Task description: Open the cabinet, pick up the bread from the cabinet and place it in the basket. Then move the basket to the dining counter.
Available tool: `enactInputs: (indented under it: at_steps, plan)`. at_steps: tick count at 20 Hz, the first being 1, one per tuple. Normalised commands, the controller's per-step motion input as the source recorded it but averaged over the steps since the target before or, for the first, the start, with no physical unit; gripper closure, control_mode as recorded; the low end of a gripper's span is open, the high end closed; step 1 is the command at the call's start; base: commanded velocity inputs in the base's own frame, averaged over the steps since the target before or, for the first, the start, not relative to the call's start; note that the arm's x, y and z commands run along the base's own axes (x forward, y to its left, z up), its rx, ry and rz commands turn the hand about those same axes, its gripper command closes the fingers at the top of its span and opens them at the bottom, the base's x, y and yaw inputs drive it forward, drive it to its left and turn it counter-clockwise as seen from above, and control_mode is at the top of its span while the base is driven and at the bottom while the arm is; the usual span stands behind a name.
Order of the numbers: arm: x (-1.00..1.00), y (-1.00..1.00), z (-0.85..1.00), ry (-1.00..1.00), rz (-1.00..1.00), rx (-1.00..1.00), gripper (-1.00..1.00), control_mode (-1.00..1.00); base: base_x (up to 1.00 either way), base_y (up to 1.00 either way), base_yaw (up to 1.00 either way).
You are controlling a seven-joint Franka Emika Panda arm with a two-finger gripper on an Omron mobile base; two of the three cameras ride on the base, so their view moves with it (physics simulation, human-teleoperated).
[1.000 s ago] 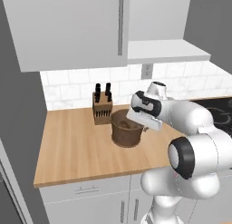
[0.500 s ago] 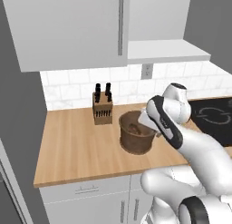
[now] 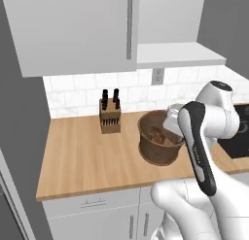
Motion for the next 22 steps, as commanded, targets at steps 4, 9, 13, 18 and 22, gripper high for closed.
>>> enactInputs:
  at_steps: [4,9,13,18,22]
  plan:
    - [-0.56,-0.26,0.93,0.0,-0.13,-0.02,1.0,-1.0,0.0,0.0,0.0]
    - [-0.58,-0.33,0.66,0.0,-0.14,-0.01,1.0,-1.0,0.0,0.0,0.0]
    - [-0.44,-0.65,0.05,-0.1,-0.15,0.0,1.0,-1.0,0.0,0.0,0.0]
    - [-0.3,-0.28,0.01,-0.04,-0.17,-0.01,1.0,-1.0,0.0,0.0,0.0]
    - [-0.02,0.0,0.0,0.0,-0.05,-0.01,1.0,1.0,-0.19,-0.13,-0.14]
